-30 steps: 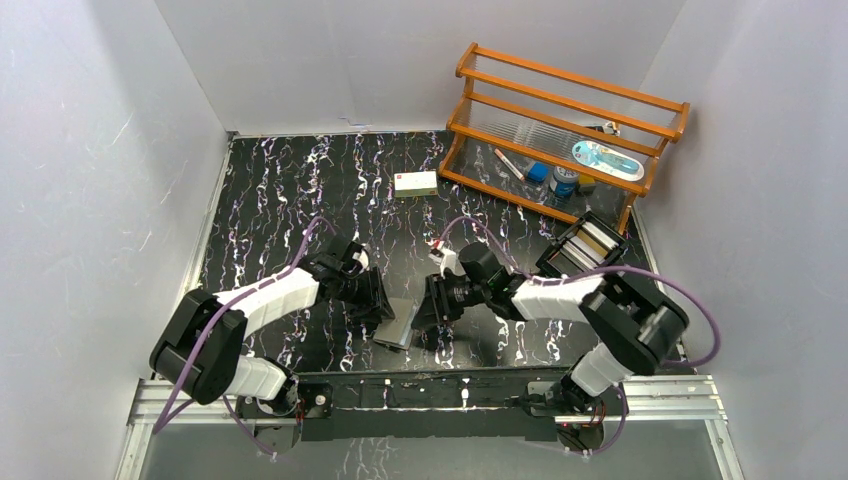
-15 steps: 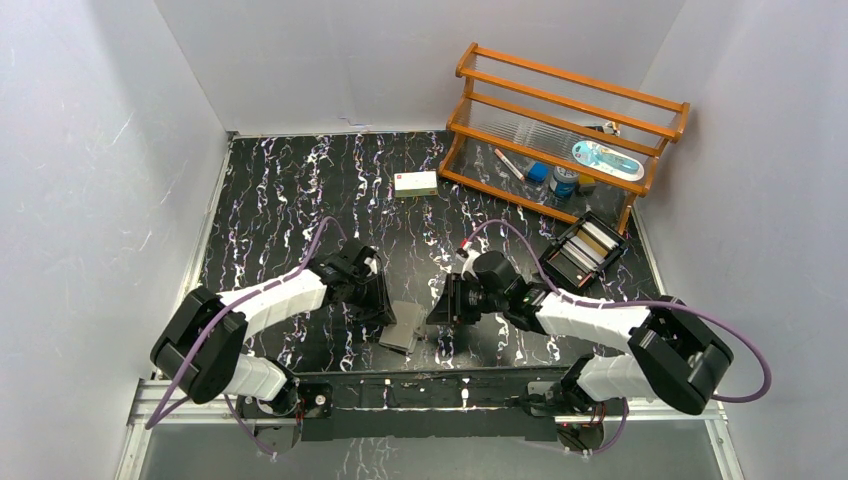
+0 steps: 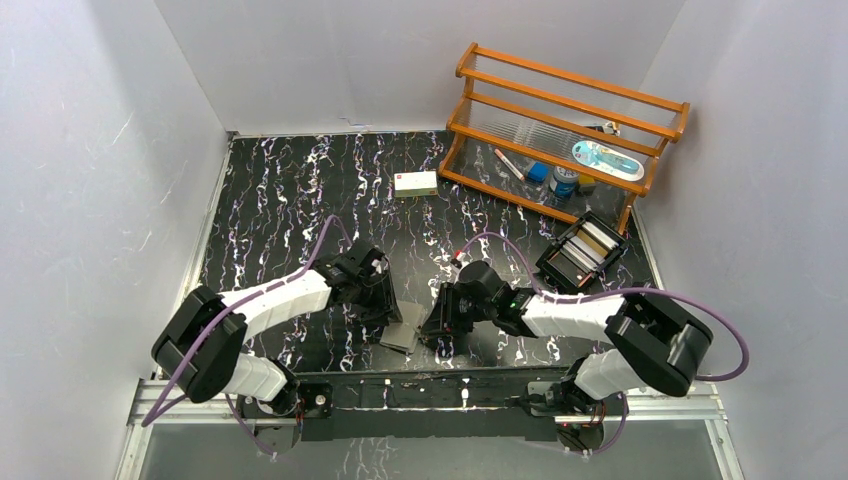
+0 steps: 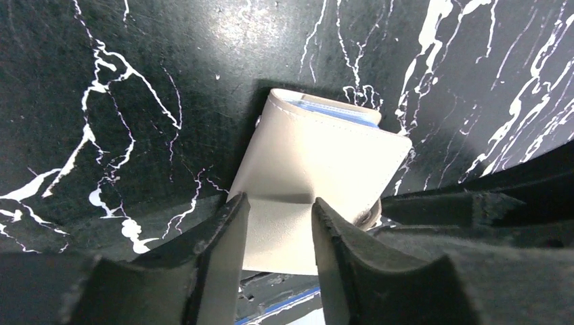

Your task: Put the credit cards into the card holder

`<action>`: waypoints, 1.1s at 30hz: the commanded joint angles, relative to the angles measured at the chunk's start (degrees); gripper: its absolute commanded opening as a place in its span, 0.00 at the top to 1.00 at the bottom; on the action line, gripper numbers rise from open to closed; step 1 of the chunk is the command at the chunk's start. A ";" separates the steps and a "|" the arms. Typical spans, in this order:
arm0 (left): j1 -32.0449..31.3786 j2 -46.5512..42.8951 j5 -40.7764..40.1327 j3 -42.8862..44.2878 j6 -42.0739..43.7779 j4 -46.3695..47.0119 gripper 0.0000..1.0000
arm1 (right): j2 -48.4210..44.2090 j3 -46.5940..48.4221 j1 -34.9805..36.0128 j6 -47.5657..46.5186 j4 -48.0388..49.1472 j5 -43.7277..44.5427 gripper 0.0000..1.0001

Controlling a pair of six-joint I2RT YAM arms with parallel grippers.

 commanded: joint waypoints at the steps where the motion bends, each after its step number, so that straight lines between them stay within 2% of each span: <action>1: -0.33 -3.38 -1.07 1.97 0.15 -3.30 0.58 | 1.07 0.60 0.17 1.89 4.51 1.90 0.67; 6: -0.22 -3.88 -3.88 4.42 3.44 -10.39 0.49 | 2.19 2.69 0.19 0.26 3.01 2.52 0.67; 10: -0.14 -4.02 -5.14 4.87 5.15 -12.05 0.48 | 2.98 3.79 0.21 -0.44 2.11 2.53 0.67; 13: -0.14 -3.33 -4.56 4.68 6.74 -11.79 0.48 | 3.40 3.94 0.20 -0.36 2.22 2.31 0.67; 19: -0.14 0.35 1.73 3.14 10.25 -6.45 0.44 | 2.95 3.38 0.21 -0.19 2.21 2.18 0.67; 23: -0.14 3.32 2.06 2.83 10.67 -5.72 0.42 | 1.82 2.67 0.15 0.14 1.74 2.64 0.67; 29: -0.18 6.15 1.35 2.51 9.65 -6.04 0.58 | -0.27 1.43 0.18 0.67 0.58 3.78 0.67; 33: -0.22 6.40 2.18 2.32 7.38 -5.36 0.62 | -0.24 1.13 0.20 0.69 0.31 4.03 0.67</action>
